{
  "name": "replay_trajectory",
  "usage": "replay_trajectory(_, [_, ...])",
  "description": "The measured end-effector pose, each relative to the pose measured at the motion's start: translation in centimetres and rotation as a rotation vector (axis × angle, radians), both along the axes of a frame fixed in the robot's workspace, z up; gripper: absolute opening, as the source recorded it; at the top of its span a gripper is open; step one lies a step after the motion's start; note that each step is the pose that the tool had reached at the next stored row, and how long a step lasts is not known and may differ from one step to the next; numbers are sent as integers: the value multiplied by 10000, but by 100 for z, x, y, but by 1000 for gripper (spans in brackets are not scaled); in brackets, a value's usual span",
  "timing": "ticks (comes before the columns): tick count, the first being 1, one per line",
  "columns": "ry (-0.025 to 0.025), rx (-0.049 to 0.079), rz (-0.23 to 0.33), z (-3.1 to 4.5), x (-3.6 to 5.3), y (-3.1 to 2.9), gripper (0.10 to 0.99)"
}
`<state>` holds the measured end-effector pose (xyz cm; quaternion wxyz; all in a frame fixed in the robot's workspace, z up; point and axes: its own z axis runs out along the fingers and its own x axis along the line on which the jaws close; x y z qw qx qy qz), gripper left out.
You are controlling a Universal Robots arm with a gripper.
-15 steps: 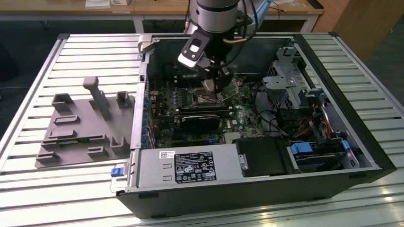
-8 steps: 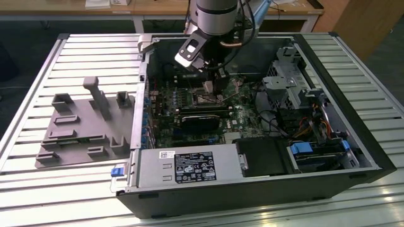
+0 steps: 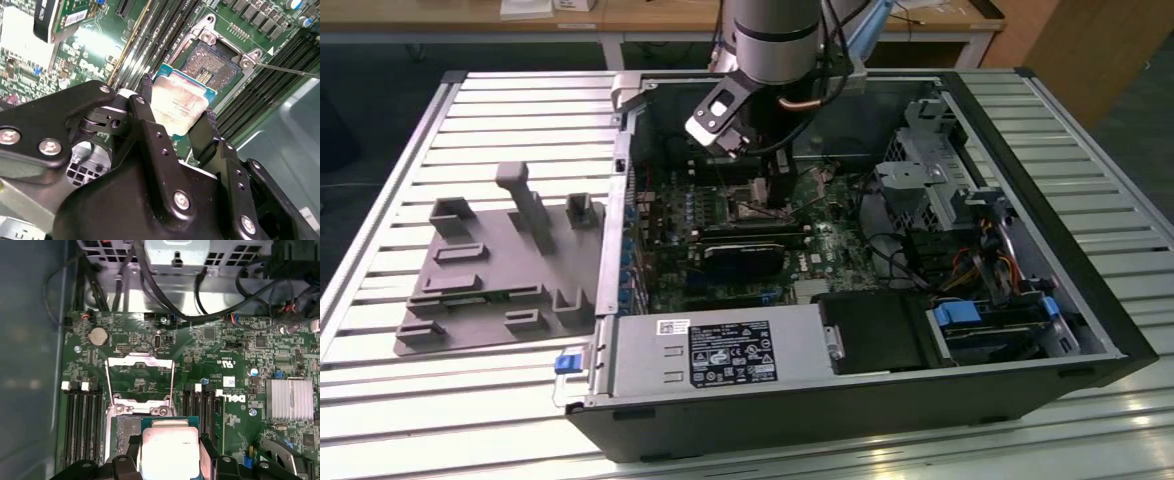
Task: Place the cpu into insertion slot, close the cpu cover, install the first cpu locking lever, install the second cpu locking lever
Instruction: 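Place the cpu into insertion slot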
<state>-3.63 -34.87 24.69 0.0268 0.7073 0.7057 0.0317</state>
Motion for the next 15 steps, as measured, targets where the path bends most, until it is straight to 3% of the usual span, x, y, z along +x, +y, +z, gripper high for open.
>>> replay_trajectory(6, [0, -260, -53, -45, 0, 51, 541])
replay_trajectory(15, [1, -269, -74, -98, 0, 145, 541])
